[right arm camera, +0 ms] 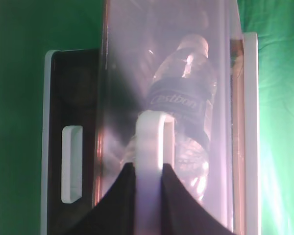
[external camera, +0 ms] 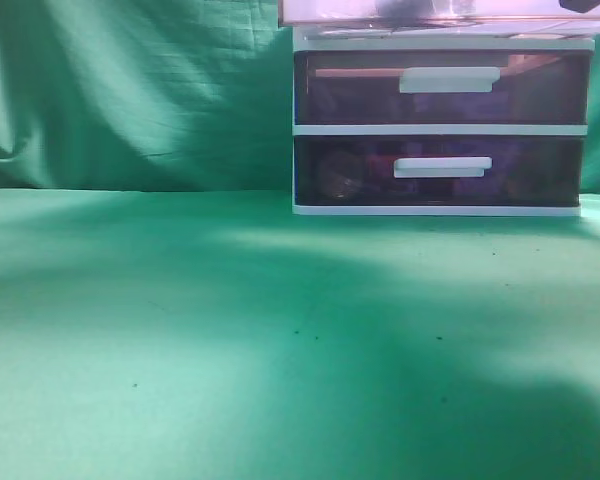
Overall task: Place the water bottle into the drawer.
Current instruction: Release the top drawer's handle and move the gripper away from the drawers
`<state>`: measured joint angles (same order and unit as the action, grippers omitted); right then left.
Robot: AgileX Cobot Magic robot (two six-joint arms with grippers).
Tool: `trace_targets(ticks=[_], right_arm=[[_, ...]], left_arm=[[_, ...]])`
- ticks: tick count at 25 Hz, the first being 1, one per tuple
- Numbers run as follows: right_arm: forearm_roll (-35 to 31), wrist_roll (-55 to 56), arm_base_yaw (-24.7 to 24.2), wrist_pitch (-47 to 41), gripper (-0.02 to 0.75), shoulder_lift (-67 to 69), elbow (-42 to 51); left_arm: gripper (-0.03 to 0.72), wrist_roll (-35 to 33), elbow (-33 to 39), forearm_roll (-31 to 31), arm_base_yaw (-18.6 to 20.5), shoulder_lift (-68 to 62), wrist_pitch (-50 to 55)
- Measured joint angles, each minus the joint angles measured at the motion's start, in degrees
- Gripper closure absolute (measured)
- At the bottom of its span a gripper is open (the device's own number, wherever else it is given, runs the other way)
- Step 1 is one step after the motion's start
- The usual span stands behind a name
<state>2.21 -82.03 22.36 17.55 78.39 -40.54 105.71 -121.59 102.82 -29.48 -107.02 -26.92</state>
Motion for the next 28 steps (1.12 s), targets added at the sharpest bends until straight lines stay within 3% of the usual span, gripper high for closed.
trace_targets(ticks=[4, 7, 14, 20, 28], right_arm=[[0.0, 0.5, 0.0, 0.8, 0.641, 0.0, 0.0], [0.1, 1.0, 0.0, 1.2, 0.641, 0.0, 0.0], [0.4, 3.2, 0.0, 2.4, 0.641, 0.0, -1.4], [0.8, 2.7, 0.0, -4.9, 0.641, 0.1, -6.8], [3.4, 1.6, -4.3, -11.1, 0.641, 2.6, -12.3]], left_arm=[[0.688, -1.0, 0.2, 0.8, 1.0, 1.7, -5.8], [0.688, -0.2, 5.3, 0.8, 2.1, 2.8, -8.3], [0.688, 0.6, 27.1, 0.8, 3.6, 8.3, -9.4], [0.688, 0.7, 45.0, 0.8, 3.6, 17.9, -9.4], [0.688, 1.2, 61.5, 0.8, 3.6, 32.3, -9.5]])
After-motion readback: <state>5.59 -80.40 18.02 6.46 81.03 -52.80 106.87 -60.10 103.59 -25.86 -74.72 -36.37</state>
